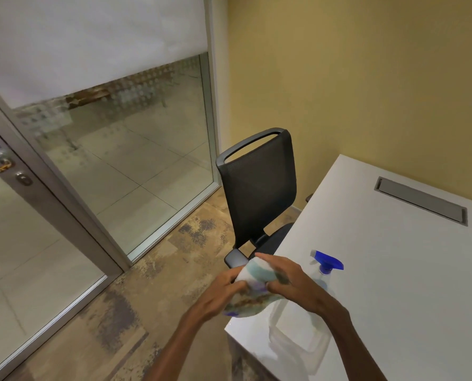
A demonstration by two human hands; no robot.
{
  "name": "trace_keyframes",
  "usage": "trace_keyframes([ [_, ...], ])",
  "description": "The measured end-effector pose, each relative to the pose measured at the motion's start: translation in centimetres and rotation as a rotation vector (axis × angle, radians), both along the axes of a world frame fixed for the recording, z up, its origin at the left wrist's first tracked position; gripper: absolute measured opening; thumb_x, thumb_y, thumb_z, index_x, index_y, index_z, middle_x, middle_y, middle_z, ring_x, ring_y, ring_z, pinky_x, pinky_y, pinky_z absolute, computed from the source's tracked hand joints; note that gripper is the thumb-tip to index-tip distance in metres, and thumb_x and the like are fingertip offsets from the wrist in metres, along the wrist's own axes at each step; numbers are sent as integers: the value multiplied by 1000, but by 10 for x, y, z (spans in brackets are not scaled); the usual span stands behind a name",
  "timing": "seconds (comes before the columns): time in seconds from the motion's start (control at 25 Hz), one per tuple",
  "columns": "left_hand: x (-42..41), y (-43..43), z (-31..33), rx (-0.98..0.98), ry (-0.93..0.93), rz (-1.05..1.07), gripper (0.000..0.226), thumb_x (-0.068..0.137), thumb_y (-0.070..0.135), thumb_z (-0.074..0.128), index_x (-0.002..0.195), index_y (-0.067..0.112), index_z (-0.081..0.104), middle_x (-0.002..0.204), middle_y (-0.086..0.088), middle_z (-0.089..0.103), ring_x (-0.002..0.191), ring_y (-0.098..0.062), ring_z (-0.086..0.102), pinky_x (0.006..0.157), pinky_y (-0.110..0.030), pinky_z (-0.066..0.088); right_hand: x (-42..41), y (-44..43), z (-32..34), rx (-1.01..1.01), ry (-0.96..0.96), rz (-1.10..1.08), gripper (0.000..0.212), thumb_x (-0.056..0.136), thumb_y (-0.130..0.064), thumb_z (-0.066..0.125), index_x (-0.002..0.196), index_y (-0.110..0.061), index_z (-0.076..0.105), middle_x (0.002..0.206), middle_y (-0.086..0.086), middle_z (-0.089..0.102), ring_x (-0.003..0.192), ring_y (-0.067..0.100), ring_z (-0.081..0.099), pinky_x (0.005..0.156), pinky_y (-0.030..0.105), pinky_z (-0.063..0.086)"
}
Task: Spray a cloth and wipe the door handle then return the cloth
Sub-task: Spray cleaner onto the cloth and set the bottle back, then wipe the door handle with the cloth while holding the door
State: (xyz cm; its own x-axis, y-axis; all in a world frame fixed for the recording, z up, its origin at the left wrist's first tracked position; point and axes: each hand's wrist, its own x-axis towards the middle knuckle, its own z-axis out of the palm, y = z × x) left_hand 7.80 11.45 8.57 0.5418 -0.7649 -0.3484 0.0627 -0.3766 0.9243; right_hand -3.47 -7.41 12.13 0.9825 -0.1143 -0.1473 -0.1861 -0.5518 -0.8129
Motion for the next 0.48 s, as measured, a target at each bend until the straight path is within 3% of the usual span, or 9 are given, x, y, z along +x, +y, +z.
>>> trace_keyframes([
  [0.08,13,18,13,-2,-22,28,31,103,-2,53,127,10,67,121,-7,68,115,-21,63,105,-37,49,18,6,1,20,-1,46,56,89,-20,66,138,-40,51,140,-18,52,127,-1,47,110,22,36],
  [0.2,28,49,30,-23,-57,75,31,95,12,59,125,12,67,121,-8,68,112,-20,63,103,-34,50,44,24,3,50,-38,62,42,83,-39,67,116,-62,55,118,-38,57,113,-10,56,97,6,41],
  [0.28,36,70,37,-35,-138,111,44,86,29,61,126,14,68,118,-6,71,106,-16,66,97,-32,53,63,42,2,70,-81,67,35,78,-57,67,111,-64,56,110,-37,62,111,-6,60,95,9,48],
  [0.36,47,95,40,-40,-246,145,45,78,42,59,119,30,72,108,6,75,95,-6,68,83,-20,55,83,62,2,117,-122,95,42,73,-71,66,112,-65,55,109,-37,64,113,-5,61,91,14,55],
  [0.48,67,134,48,-55,-290,221,34,75,40,58,106,46,73,96,23,75,81,9,66,70,-6,50,114,94,8,184,-168,161,44,78,-61,70,119,-51,59,116,-24,67,113,3,64,84,16,58],
])
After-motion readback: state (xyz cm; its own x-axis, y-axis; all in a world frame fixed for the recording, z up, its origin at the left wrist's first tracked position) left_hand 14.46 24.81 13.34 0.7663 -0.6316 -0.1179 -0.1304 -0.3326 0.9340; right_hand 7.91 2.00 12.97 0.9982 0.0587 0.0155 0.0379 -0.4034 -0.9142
